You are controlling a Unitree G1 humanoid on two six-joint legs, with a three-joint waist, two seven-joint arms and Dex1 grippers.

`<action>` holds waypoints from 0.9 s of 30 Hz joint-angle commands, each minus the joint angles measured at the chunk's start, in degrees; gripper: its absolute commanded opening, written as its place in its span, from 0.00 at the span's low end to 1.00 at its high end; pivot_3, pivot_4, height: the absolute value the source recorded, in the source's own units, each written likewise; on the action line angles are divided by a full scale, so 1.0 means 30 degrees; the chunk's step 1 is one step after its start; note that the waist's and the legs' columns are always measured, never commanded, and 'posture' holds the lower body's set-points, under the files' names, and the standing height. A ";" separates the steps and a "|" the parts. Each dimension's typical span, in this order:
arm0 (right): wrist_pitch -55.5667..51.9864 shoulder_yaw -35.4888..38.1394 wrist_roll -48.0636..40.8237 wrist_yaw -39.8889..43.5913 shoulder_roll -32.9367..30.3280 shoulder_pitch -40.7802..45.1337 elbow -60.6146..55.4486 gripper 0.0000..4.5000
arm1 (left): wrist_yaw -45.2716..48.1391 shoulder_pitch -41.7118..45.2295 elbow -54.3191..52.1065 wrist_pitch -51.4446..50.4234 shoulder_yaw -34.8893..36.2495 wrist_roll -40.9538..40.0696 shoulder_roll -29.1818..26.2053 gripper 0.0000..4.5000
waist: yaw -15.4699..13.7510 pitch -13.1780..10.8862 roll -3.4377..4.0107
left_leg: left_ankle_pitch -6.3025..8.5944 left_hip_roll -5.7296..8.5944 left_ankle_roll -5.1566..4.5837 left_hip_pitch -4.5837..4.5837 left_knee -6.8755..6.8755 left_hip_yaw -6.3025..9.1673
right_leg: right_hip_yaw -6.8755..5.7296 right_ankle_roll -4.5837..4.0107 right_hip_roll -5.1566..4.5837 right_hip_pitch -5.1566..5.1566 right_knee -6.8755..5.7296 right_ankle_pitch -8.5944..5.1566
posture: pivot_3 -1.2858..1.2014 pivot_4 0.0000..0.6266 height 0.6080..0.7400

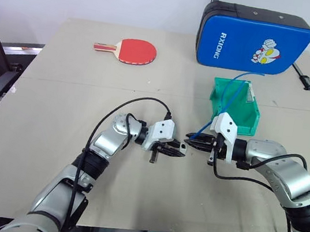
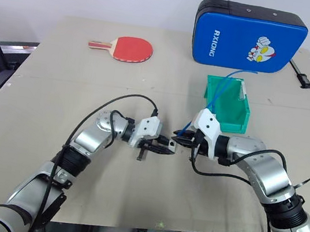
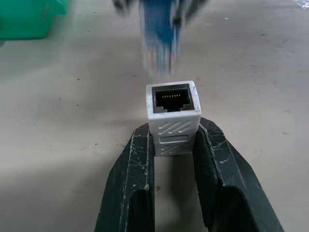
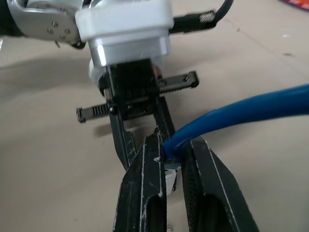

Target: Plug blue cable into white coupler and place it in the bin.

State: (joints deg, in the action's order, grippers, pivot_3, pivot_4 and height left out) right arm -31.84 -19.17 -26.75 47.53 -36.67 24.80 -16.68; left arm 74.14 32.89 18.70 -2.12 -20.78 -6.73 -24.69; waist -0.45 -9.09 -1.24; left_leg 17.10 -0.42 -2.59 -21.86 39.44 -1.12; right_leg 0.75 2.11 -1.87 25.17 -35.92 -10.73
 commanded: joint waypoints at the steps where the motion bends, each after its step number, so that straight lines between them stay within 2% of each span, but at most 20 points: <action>1: 0.0394 -0.0384 0.1000 0.1104 -0.0005 0.0471 0.0507 0.00 | 0.0066 0.0333 -0.0227 -0.0077 0.0032 0.0098 0.0123 0.11 | 0.0001 0.0000 0.0000 | 0.0000 -0.0002 -0.0001 0.0002 0.0000 -0.0006 | 0.0005 0.0000 -0.0010 0.0000 0.0000 0.0000 | 0.52 0.24 1.00; 13: -0.0708 -0.1194 0.2113 0.2115 0.0574 0.0441 0.0585 0.00 | -0.0021 0.0131 -0.0724 -0.0273 0.0127 0.0100 0.0037 0.11 | 0.0004 0.0004 0.0001 | -0.0001 -0.0007 0.0000 0.0025 0.0006 -0.0006 | 0.0010 0.0001 -0.0009 -0.0009 -0.0020 0.0001 | 0.52 0.24 1.00; 20: -0.0586 -0.2869 0.4337 0.3213 -0.0113 0.0984 0.1685 0.00 | -0.0102 0.0177 -0.0801 0.0042 0.0027 0.0340 -0.0035 0.11 | 0.0045 0.0031 0.0001 | -0.0001 -0.0002 0.0001 0.0047 0.0006 -0.0006 | 0.0009 0.0001 -0.0005 -0.0020 -0.0029 0.0001 | 0.52 0.24 1.00; 27: -0.0916 -0.3843 0.5378 0.4164 0.0407 0.2049 0.2952 0.00 | -0.0289 0.0103 -0.1006 0.0212 -0.0063 0.0622 0.0115 0.11 | 0.0197 0.0068 0.0016 | -0.0001 -0.0006 0.0001 0.0126 0.0006 0.0001 | 0.0001 -0.0002 -0.0004 -0.0102 -0.0029 -0.0001 | 0.52 0.24 1.00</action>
State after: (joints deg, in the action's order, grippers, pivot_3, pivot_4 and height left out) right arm -32.02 -26.23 -13.31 58.48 -34.93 32.90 -11.38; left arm 73.40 32.98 18.50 -2.16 -20.94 -4.41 -24.72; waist 0.14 -8.88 -1.20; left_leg 17.09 -0.44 -2.59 -21.49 39.46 -1.11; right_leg 0.75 2.11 -1.89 24.86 -36.00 -10.73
